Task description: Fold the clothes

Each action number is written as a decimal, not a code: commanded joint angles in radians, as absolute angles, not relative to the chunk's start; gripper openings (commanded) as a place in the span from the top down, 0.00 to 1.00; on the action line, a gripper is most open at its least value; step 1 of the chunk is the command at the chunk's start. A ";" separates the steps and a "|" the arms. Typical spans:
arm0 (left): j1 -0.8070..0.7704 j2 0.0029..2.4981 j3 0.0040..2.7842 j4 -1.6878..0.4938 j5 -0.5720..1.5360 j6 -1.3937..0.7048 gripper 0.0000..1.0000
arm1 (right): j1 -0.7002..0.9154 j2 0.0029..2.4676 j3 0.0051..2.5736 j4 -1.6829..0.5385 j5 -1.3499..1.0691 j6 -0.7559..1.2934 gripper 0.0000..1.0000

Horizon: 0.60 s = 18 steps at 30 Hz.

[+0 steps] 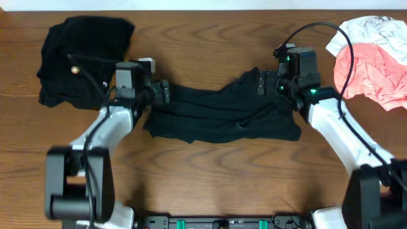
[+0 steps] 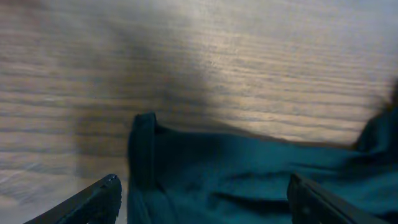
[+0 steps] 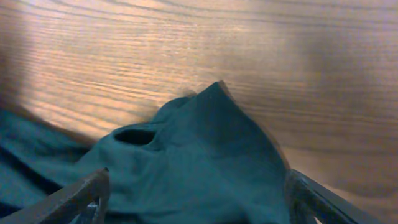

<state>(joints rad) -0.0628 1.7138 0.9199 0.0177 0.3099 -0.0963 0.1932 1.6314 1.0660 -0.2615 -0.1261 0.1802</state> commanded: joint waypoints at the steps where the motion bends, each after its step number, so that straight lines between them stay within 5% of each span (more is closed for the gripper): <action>1: -0.064 1.768 0.984 0.001 0.329 -0.074 0.15 | 0.155 1.673 1.074 -0.236 -0.192 0.167 0.13; 16: -0.064 1.821 0.987 -0.022 0.304 -0.076 0.16 | 0.125 1.824 1.074 -0.056 -0.279 0.168 0.14; 18: -0.064 1.826 0.986 -0.023 0.304 -0.076 0.24 | 0.125 1.860 1.077 -0.019 -0.305 0.180 0.14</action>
<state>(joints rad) -0.0628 1.8050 0.9657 -0.0204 0.3084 -0.0952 0.1345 1.8126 1.0660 -0.0414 -0.2420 0.1780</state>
